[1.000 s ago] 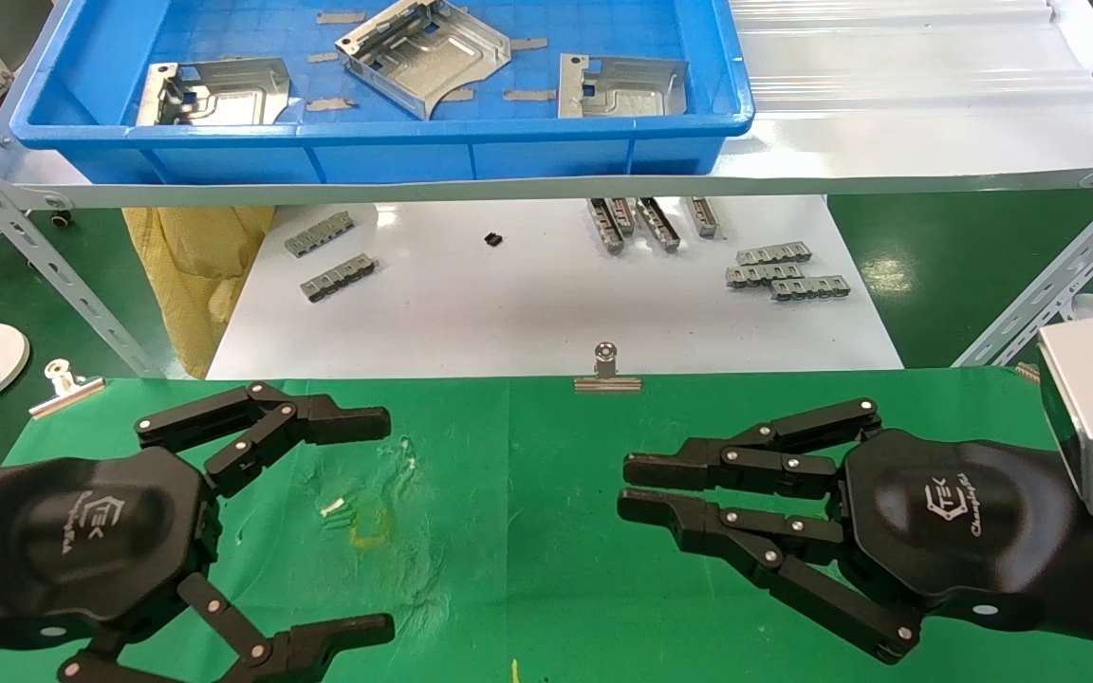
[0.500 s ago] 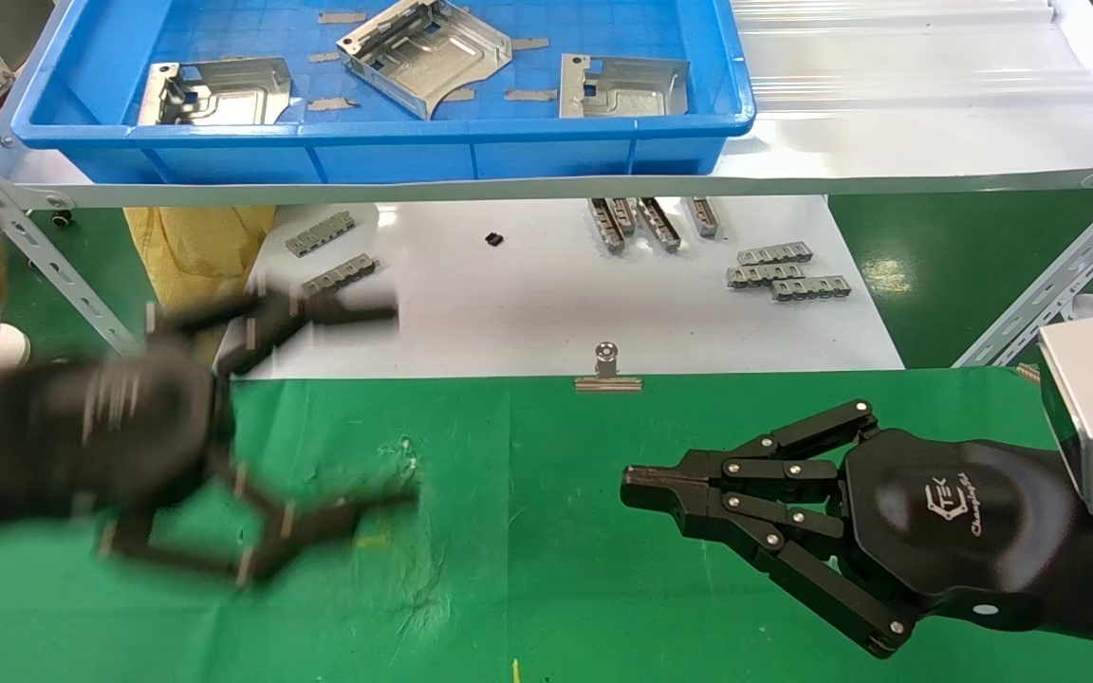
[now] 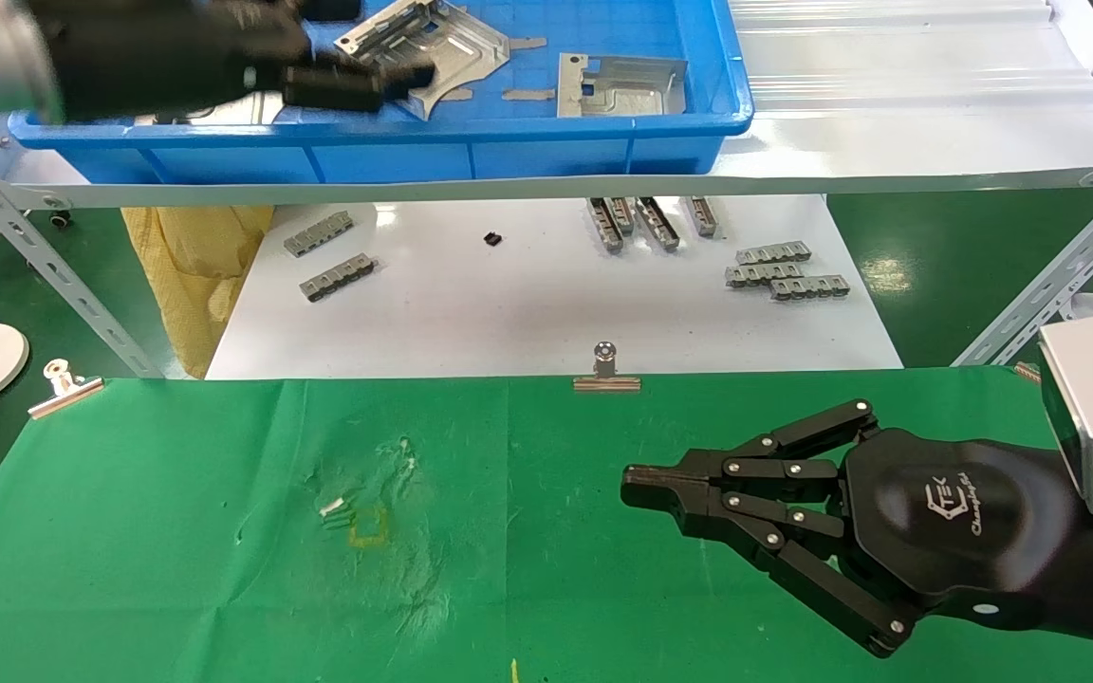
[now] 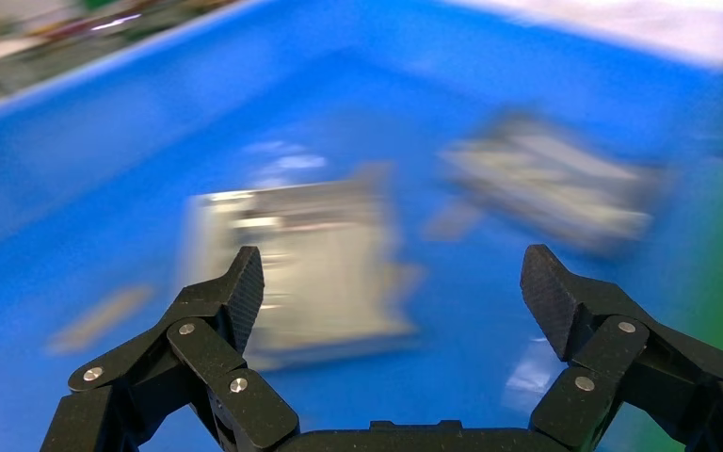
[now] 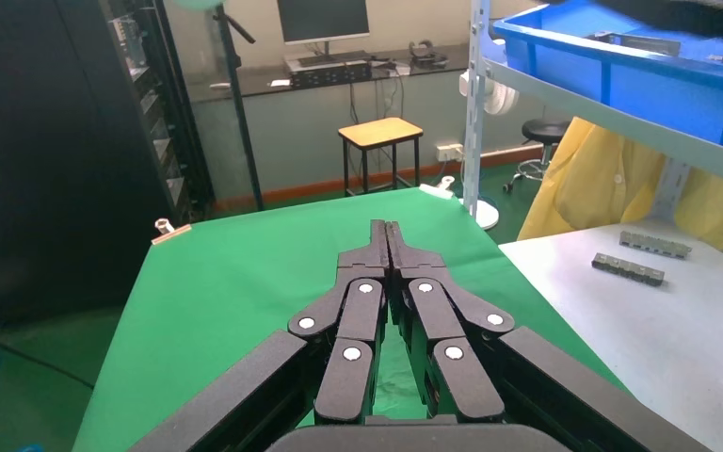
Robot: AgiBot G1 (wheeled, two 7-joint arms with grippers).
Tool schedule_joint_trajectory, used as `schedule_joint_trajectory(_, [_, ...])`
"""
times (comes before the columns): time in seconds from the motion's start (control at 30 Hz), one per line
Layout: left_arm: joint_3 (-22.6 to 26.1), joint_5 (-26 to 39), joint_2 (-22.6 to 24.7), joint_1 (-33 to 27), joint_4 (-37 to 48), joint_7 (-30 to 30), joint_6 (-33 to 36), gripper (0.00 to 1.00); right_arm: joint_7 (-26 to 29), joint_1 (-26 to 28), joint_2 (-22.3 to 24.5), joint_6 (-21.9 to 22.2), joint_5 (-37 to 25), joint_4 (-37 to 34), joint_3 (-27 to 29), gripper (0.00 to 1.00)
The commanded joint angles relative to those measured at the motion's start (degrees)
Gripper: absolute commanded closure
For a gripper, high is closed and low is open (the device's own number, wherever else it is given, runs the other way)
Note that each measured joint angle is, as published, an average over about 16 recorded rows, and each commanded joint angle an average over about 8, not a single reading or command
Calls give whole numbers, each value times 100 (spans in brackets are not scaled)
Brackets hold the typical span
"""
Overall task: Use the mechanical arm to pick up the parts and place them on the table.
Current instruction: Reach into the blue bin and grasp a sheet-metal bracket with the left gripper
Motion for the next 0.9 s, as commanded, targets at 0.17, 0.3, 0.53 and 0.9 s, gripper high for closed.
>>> schedule_joint_trajectory(0.17, [156, 478, 781, -629, 1410, 287, -1142, 0, 0, 0, 0, 0, 0, 0, 0, 100])
schedule_joint_trajectory(0.3, [177, 532, 1064, -791, 1881, 417, -1436, 19, 0, 0, 0, 0, 0, 0, 0, 96])
schedule_joint_trajectory(0.53, [203, 582, 1306, -961, 2334, 591, -1713, 100, 0, 0, 0, 0, 0, 0, 0, 9])
schedule_joint_trajectory(0.9, [252, 654, 1497, -1015, 2597, 677, -2049, 100, 0, 0, 0, 0, 0, 0, -1, 0])
